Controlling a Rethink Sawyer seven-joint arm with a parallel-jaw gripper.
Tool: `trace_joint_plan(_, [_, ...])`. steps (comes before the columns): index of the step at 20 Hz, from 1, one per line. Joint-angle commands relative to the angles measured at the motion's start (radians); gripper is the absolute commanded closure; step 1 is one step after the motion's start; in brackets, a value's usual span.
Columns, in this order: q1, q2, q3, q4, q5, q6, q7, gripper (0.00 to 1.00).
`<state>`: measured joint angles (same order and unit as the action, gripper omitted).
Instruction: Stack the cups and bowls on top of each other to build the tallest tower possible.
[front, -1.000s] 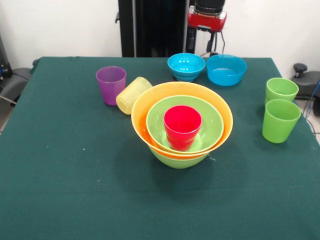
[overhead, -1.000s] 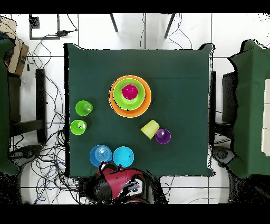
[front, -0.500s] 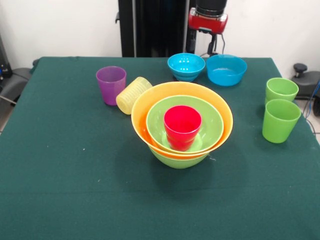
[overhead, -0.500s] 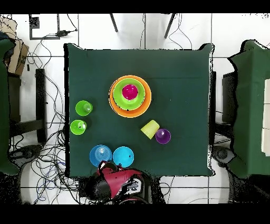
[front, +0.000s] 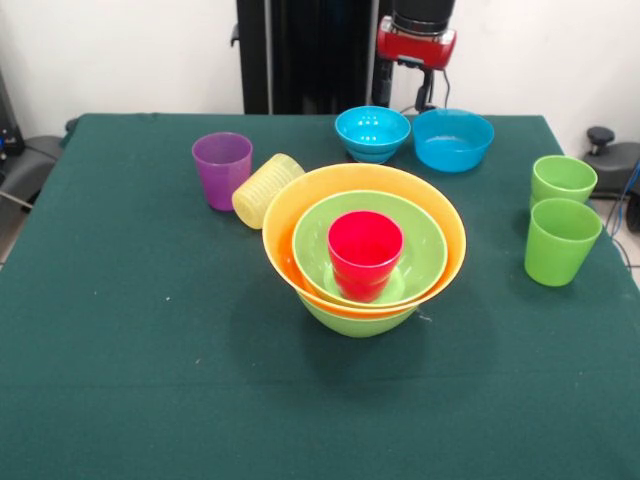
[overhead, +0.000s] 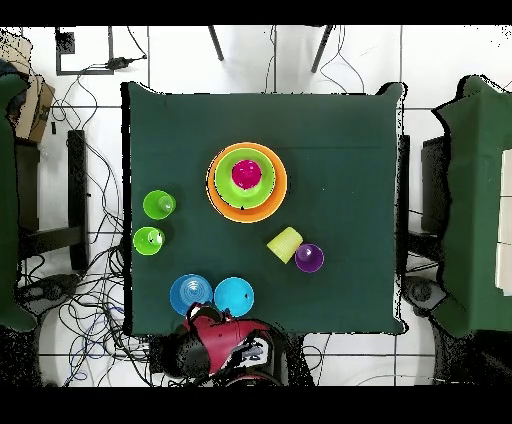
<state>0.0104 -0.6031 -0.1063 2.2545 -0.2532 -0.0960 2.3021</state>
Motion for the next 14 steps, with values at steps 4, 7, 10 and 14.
trace_joint_plan(4, [0.008,-0.011,0.084,-0.094,0.065,-0.025,0.13,0.0])
trace_joint_plan(7, [0.015,-0.031,0.083,-0.089,0.073,-0.007,0.128,0.0])
trace_joint_plan(10, [0.02,-0.032,0.087,-0.089,0.082,-0.006,0.133,0.0])
trace_joint_plan(14, [0.034,-0.032,0.086,-0.097,0.1,-0.001,0.138,0.0])
